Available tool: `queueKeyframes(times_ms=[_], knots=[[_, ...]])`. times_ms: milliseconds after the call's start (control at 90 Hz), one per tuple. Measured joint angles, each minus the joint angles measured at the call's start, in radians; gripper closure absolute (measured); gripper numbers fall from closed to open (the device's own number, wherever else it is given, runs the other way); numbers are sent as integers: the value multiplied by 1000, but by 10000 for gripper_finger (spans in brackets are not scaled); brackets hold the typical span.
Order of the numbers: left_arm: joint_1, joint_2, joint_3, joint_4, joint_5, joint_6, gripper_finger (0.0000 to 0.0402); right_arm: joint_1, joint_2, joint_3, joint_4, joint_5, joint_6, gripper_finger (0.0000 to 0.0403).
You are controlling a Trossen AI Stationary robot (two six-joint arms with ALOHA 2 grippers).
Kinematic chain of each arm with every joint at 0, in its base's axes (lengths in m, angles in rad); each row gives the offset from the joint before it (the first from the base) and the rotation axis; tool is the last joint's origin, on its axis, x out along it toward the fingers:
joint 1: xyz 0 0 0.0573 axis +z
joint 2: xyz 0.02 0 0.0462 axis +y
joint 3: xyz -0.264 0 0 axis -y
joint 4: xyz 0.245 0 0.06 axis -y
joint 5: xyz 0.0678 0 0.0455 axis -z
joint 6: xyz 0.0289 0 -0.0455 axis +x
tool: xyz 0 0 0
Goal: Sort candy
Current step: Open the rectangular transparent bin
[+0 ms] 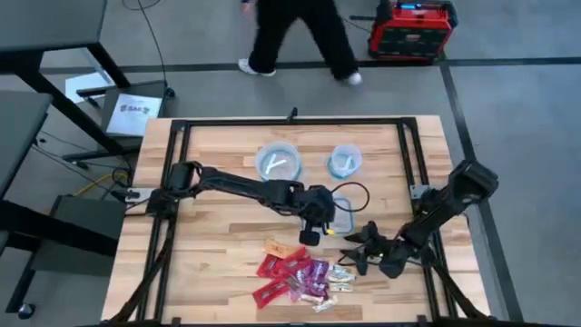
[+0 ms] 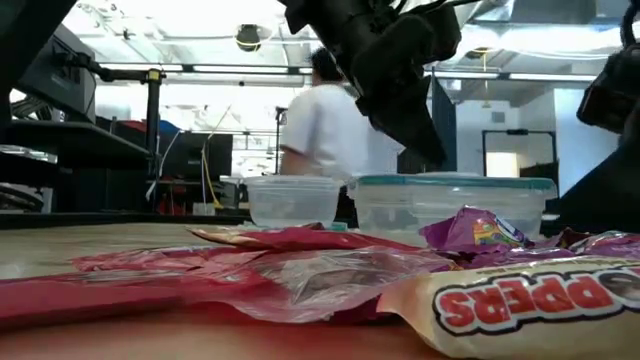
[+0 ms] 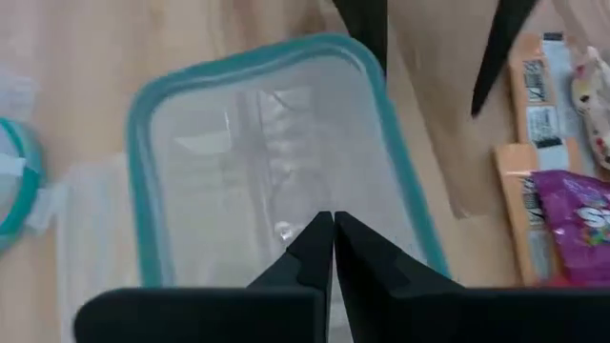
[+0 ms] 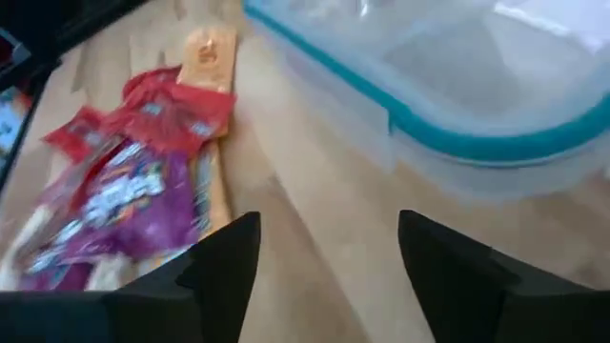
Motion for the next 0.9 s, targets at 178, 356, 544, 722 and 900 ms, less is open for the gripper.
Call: queueKeyframes(times_ms=[178,356,544,722,900], knots=[[18,4,1,7,97,18,402,3,103,0,98,125,8,164],[30,79,2,42,211,41,402,1,131,0,197,165,-46,164],[30,128,5,56,254,102,401,-4,131,-10,195,164,-54,165],[42,130,5,55,271,107,401,-2,133,-55,351,150,-177,169],[66,137,5,36,278,75,401,-16,132,-90,758,48,-475,185]])
